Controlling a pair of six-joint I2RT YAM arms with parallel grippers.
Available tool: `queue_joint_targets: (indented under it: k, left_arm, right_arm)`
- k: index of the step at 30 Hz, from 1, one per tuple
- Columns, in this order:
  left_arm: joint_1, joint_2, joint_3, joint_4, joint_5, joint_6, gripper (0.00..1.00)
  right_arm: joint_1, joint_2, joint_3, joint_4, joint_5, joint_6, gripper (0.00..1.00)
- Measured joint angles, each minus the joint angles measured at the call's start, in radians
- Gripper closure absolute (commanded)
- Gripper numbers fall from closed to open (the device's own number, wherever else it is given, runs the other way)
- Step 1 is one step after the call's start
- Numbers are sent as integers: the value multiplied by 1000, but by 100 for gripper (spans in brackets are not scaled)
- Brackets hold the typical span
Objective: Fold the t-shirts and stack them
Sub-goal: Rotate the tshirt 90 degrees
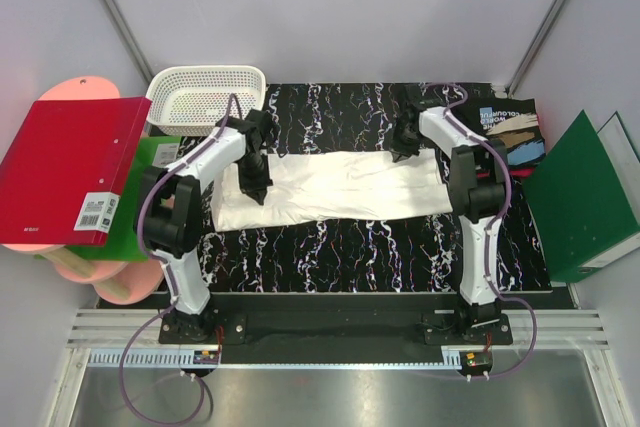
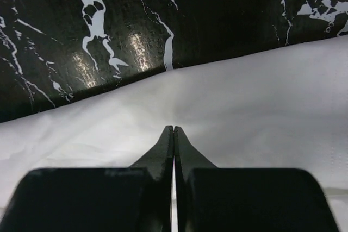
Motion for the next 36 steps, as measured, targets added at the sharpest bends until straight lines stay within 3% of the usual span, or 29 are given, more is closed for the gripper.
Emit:
queue_joint_targets:
  k: [9,16,26,36]
  left_arm:
    - [-19,198,78,-78,5,34,100]
    - [-45,364,219,-204,-30,70,100]
    - [-53,521,516,-283,-119,97,100]
    - [-50,605,671,-336,-125,80,100]
  right_arm:
    - [22,115,211,-222,160,-28,100]
    - [22,171,234,-325,244,-52,100]
    - [26,61,15,-386,271,-54,100]
    - [123,-80,-251,-443,208,5,100]
